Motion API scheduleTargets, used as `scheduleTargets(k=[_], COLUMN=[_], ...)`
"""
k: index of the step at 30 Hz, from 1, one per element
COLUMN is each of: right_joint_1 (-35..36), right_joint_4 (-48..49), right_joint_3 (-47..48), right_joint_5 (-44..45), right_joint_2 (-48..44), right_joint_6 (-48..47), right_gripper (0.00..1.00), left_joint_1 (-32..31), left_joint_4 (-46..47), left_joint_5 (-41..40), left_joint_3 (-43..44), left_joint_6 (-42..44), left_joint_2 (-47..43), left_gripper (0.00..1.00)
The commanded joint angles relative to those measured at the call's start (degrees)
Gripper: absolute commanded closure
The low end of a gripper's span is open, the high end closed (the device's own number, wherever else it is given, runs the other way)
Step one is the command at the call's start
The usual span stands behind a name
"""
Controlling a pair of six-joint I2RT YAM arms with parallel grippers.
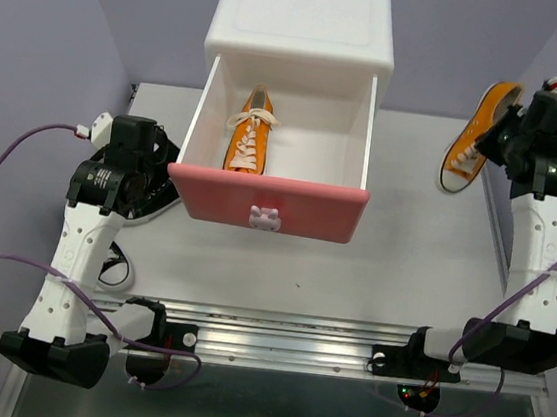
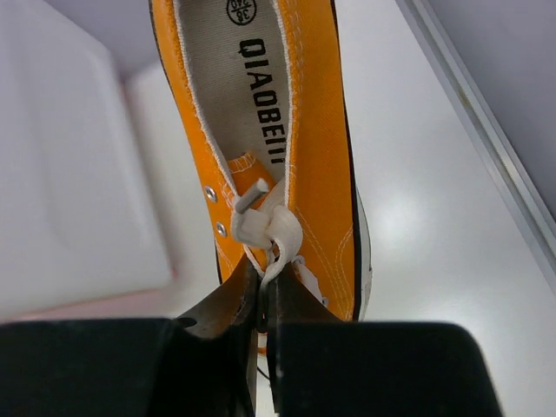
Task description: Place and organize the shoes in the shoe cabinet
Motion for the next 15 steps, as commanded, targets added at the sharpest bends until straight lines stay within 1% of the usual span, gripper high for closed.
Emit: scheduleTargets(k=[1, 2, 5, 6, 7, 9, 10, 11, 12, 13, 15], right_joint_1=[-0.5, -0.5, -0.5, -0.5, -0.5, -0.5, -0.5, -0.5, -0.5, -0.5, -0.5], right_joint_4=[10.7, 12.4, 16.4, 19.4, 21.0, 25.7, 32.4, 36.1, 40.0, 46.6, 51.2], right_joint_3=[22.1, 25.3, 33.1, 36.9, 38.4, 39.2, 38.6, 38.0, 37.2, 36.8, 38.9], right_joint_5=[-12.0, -16.2, -20.2, -22.3, -22.7, -25.6, -27.3, -30.0, -31.6, -32.7, -35.6], right_joint_2=[4.1, 6.8, 9.8, 10.6, 11.3, 11.9, 12.1, 12.1, 12.3, 12.7, 15.2], right_joint_6=[4.4, 7.2, 12.5, 15.0, 16.5, 21.5, 23.9, 30.3, 33.8, 36.5, 41.9], right_gripper=[0.99, 0.99, 0.99, 0.99, 0.99, 0.99, 0.99, 0.99, 0.99, 0.99, 0.99], left_joint_1=[0.3, 0.3, 0.3, 0.4, 0.3, 0.3, 0.3, 0.3, 0.3, 0.3, 0.3], left_joint_4=[0.1, 0.2, 0.6, 0.8, 0.8, 0.9, 1.0, 1.0, 1.0, 1.1, 1.3], left_joint_5=[-1.0, -0.9, -0.9, -1.0, -1.1, -1.3, -1.3, -1.3, -1.3, -1.2, -1.2], left_joint_3=[3.1, 3.1, 3.2, 3.4, 3.6, 3.8, 4.0, 4.1, 4.2, 4.3, 4.3], left_joint_6=[0.8, 0.9, 0.8, 0.9, 0.9, 0.9, 1.0, 1.0, 0.9, 0.9, 0.8], left_joint_2=[0.4, 0.5, 0.6, 0.7, 0.8, 1.2, 1.4, 1.5, 1.6, 1.7, 1.8], left_gripper=[0.01, 0.01, 0.01, 0.01, 0.01, 0.01, 0.01, 0.01, 0.01, 0.01, 0.01])
